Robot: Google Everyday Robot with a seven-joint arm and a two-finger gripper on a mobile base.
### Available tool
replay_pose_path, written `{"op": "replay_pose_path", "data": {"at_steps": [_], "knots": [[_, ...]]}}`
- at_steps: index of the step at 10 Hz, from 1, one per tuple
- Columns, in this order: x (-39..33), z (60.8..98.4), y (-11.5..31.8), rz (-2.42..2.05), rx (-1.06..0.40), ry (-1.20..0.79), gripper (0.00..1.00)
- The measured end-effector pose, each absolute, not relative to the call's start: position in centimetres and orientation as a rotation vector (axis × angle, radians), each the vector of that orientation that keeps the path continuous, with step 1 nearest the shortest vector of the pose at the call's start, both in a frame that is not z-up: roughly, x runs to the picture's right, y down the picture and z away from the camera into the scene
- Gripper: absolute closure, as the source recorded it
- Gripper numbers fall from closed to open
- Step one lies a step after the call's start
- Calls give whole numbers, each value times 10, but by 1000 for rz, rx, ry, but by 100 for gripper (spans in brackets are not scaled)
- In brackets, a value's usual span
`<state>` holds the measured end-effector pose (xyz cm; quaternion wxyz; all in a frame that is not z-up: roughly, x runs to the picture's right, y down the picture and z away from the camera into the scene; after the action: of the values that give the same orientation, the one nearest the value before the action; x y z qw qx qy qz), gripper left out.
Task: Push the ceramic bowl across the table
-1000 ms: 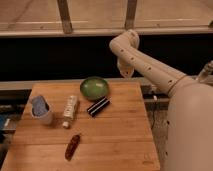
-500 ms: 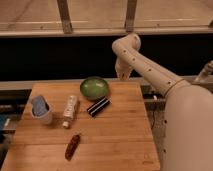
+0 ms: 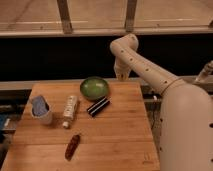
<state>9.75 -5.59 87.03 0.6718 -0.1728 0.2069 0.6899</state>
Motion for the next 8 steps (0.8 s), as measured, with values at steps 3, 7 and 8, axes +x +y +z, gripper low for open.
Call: {"op": "replay_pose_path", "data": {"at_steps": [3, 7, 8], "knots": [[91, 918, -34, 1521, -460, 511, 100], [82, 960, -13, 1499, -552, 555, 100], [78, 967, -9, 1491, -568, 565, 100]]}}
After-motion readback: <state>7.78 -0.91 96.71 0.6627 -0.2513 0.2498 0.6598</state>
